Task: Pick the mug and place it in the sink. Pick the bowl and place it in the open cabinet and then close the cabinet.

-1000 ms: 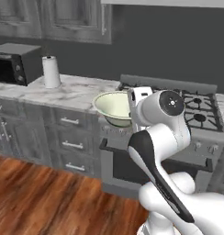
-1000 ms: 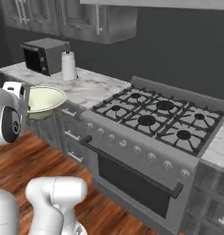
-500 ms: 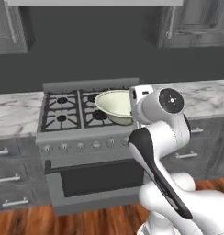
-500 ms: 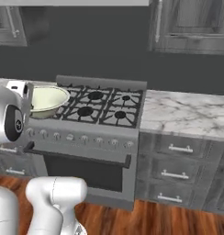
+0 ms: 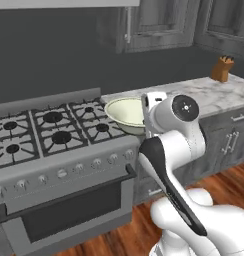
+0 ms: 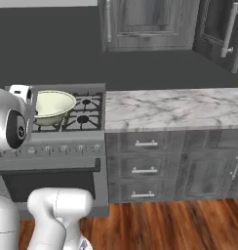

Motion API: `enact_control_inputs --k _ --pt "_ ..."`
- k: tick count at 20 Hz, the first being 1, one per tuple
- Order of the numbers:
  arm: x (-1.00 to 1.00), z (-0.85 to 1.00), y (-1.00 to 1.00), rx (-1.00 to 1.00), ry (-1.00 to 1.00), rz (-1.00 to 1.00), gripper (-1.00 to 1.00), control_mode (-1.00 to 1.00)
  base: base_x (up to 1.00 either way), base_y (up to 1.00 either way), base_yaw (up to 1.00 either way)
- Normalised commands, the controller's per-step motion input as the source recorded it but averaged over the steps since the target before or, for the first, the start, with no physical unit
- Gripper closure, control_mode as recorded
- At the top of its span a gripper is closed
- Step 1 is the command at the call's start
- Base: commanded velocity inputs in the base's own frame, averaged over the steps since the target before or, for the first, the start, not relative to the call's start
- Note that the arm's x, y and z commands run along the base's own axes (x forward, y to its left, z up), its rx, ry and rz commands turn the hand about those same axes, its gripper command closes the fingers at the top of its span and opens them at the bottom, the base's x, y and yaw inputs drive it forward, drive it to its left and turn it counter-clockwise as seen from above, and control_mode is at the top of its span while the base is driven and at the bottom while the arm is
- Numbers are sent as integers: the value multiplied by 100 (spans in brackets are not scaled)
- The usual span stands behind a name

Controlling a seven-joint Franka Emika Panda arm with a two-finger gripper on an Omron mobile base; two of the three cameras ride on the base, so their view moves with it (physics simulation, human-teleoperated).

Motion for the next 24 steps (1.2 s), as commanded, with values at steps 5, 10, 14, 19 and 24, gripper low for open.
enact_control_inputs --k 5,10,14,19,24 --pt "0 0 0 0 0 0 100 100 43 -100 12" --pt "0 0 0 0 0 0 100 100 34 -100 38" --pt "0 0 0 0 0 0 100 100 -16 -90 25" --pt "0 0 0 0 0 0 100 100 -29 -95 19" --pt "0 0 0 0 0 0 100 100 -22 -89 12"
